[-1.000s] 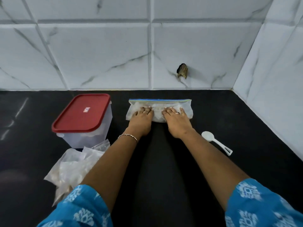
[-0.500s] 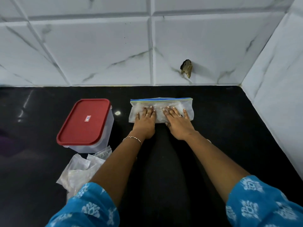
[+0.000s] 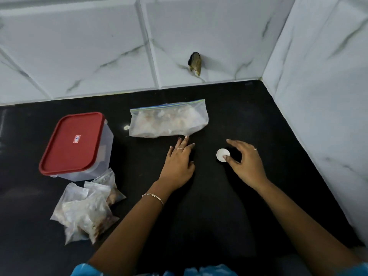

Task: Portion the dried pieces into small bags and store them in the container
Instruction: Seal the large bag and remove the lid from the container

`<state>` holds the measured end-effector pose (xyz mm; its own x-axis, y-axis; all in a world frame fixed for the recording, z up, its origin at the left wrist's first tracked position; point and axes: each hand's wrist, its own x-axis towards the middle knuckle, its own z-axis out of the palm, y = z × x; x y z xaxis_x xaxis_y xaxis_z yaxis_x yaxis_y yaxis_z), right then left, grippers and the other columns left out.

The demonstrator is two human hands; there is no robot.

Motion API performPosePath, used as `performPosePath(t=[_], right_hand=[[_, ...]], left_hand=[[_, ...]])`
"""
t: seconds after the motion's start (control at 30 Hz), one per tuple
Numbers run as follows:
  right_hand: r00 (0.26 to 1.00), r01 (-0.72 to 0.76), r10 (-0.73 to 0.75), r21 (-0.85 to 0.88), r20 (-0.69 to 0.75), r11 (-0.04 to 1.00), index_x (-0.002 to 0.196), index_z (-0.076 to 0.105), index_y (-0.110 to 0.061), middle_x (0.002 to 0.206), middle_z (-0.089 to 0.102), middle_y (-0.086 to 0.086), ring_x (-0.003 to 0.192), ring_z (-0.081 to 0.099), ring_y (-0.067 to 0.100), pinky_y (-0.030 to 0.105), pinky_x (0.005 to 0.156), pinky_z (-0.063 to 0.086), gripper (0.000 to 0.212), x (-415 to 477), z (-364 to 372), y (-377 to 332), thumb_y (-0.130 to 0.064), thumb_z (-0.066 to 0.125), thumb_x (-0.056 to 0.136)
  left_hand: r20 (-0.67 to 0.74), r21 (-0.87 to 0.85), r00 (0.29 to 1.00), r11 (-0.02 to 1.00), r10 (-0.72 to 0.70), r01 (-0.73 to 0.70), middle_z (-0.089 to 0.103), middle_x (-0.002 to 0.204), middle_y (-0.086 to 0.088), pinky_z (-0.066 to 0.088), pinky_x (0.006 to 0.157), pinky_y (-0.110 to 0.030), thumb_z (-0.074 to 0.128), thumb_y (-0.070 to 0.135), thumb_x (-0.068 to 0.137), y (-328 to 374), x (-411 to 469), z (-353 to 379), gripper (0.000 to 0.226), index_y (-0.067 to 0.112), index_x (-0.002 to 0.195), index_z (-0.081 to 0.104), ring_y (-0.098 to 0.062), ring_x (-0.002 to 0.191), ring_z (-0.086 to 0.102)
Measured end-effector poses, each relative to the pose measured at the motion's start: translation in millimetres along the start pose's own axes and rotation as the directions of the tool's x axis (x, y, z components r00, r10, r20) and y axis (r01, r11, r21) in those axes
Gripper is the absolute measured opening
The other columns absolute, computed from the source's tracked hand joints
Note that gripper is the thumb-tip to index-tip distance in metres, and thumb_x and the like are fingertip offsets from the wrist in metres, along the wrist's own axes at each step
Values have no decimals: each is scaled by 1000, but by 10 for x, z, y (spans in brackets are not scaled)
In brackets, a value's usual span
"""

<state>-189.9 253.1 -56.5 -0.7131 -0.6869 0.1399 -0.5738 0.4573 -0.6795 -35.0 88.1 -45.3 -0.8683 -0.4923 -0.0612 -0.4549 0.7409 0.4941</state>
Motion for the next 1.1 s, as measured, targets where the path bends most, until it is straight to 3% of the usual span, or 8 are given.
performPosePath(t=[0.07,0.23,0.43,0.67,0.8,0.9,1.0,1.1], right_hand=[[1000,-13,14,40,-24,999,128,60,-20,127,60,-6,122,48,12,7,94,26,51,-94,36,-12,-27,77,80],[1000,-11,12,72,-13,997,130,58,-26,122,59,-10,117,47,8,21,95,35,57,-104,119,-126,-36,78,78],[995,-45,50,71,-81,996,121,65,-21,110,65,-3,105,60,17,38,96,47,42,22,147,-114,-21,77,80],[993,-77,75,-18,-96,997,122,64,-17,126,56,3,120,48,20,20,96,30,47,49,265,-311,-23,79,78],[987,91,-90,2,-134,996,116,66,-14,128,54,3,121,51,19,30,106,37,38,-17,440,-713,-16,76,79],[970,238,-237,25,-51,971,117,65,-14,128,56,0,121,52,17,21,103,35,35,-19,671,-1167,-15,72,82],[926,374,-376,58,21,925,119,64,-14,130,56,0,124,50,14,18,104,34,35,5,902,-1664,-15,70,84],[838,523,-529,79,135,849,123,62,-13,136,53,4,128,46,19,27,109,37,43,52,1140,-2148,-10,69,81]], left_hand=[[-9,-39,1000,999,-8,7,11,163,0,6,122,-40,54,17,93,10,-66,61,57,19,147,36,-19,151,3],[-55,-118,997,992,-45,38,20,161,-2,13,122,-42,58,17,92,-1,-213,31,54,18,144,41,-19,150,9],[-86,-149,992,986,-92,79,28,158,0,21,120,-40,57,17,93,-58,-358,-69,49,19,141,45,-17,149,15],[-102,-119,993,992,-59,47,31,156,-2,22,120,-40,59,19,92,-84,-460,-189,49,18,140,46,-18,148,17],[-185,-94,982,995,-47,30,33,155,-3,20,120,-33,59,18,91,-198,-537,-399,49,17,139,47,-19,147,20],[-315,-66,946,996,-74,56,43,147,-5,30,114,-31,61,14,88,-361,-641,-626,49,15,136,51,-22,139,34],[-478,-19,871,992,-116,121,55,131,-10,39,105,-37,64,7,82,-587,-790,-859,48,11,129,57,-30,123,47],[-592,-2,784,973,-186,229,58,126,-12,43,98,-44,68,9,80,-834,-987,-1068,48,10,126,58,-33,117,48]])
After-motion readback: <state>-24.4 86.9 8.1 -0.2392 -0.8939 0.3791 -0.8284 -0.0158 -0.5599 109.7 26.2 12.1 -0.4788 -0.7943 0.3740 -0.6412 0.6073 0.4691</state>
